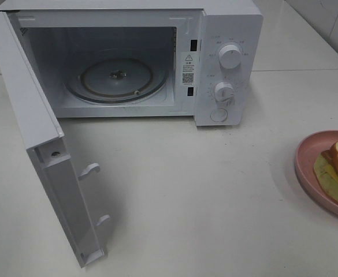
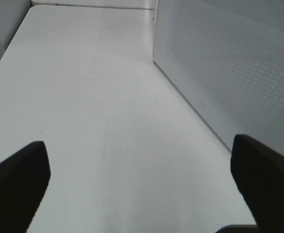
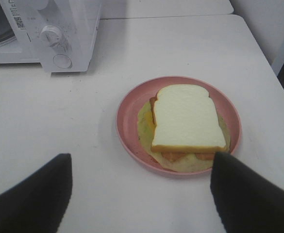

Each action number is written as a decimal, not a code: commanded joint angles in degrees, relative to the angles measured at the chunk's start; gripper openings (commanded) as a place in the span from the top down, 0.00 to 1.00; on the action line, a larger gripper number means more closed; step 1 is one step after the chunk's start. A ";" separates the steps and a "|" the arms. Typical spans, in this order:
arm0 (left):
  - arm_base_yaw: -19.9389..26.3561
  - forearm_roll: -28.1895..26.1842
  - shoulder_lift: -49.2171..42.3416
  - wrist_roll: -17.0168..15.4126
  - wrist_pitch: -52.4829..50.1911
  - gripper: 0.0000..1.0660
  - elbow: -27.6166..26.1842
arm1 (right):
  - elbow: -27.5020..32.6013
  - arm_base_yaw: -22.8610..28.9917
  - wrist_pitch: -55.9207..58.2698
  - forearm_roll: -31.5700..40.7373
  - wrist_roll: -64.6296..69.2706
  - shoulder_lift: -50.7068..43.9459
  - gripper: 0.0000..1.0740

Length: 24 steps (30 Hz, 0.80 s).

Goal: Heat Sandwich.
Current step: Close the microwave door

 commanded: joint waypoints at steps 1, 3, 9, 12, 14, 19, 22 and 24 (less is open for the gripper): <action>-0.23 -0.11 1.43 0.00 -2.81 0.11 -1.55 | 0.06 -0.34 -0.52 0.11 -0.40 -1.60 0.30; -0.23 -0.11 2.98 0.40 -4.24 0.13 -1.83 | 0.06 -0.34 -0.52 0.11 -0.40 -1.60 0.30; -0.23 -0.11 8.14 0.40 -6.88 0.33 -1.83 | 0.06 -0.34 -0.52 0.11 -0.40 -1.60 0.30; -0.23 -0.23 12.09 0.40 -9.80 0.61 -1.83 | 0.00 -0.34 -0.52 0.00 -0.17 -1.60 0.30; -0.23 -0.17 13.18 0.40 -10.43 0.68 -1.78 | 0.00 -0.34 -0.52 0.00 -0.17 -1.60 0.31; -0.23 0.29 19.54 0.46 -16.10 1.00 -1.26 | 0.00 -0.34 -0.52 0.00 -0.17 -1.60 0.33; -0.23 0.86 22.12 0.63 -21.49 1.00 1.09 | 0.00 -0.34 -0.52 0.00 -0.17 -1.60 0.34; -0.23 0.92 23.15 0.74 -26.18 1.00 3.09 | 0.00 -0.34 -0.52 0.00 -0.17 -1.60 0.34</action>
